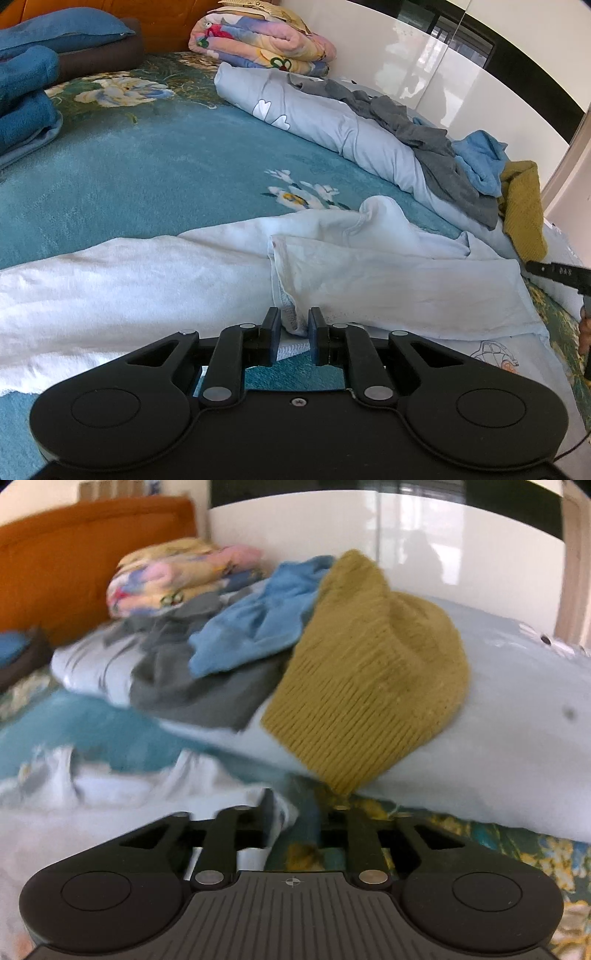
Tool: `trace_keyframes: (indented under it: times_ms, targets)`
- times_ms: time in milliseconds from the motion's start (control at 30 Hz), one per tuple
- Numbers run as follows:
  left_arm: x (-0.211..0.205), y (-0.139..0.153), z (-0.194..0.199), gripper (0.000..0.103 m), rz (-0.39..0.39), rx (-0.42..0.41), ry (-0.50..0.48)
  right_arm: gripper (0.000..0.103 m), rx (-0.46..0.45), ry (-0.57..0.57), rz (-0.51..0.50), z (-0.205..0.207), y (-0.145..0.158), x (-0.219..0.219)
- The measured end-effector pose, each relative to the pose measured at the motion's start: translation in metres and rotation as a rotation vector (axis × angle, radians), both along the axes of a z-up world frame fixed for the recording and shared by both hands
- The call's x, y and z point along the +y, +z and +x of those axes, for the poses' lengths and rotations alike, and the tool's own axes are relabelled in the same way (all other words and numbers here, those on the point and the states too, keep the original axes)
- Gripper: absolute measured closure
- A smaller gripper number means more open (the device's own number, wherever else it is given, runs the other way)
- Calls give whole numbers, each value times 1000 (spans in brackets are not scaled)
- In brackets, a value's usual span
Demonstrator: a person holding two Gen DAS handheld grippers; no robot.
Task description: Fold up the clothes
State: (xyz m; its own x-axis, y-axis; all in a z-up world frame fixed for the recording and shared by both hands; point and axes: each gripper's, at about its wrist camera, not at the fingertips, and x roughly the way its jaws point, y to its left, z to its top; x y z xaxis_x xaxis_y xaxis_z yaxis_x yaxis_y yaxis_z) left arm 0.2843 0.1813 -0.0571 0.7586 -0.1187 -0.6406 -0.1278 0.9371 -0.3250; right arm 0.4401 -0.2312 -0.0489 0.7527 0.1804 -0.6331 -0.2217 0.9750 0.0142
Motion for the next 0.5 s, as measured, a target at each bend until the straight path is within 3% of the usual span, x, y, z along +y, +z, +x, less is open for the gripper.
trace_keyframes:
  times_ms: [167, 267, 333, 500]
  targets:
    - [-1, 0, 0, 90, 0, 2, 3, 72, 17, 0, -52, 7, -8, 9]
    - [-1, 0, 0, 90, 2, 2, 1, 73, 45, -24, -26, 15, -15, 8]
    - [0, 0, 0, 90, 0, 1, -2, 91, 79, -14, 19, 20, -19, 6]
    - [2, -1, -1, 89, -6, -2, -9, 100, 52, -23, -17, 25, -13, 16]
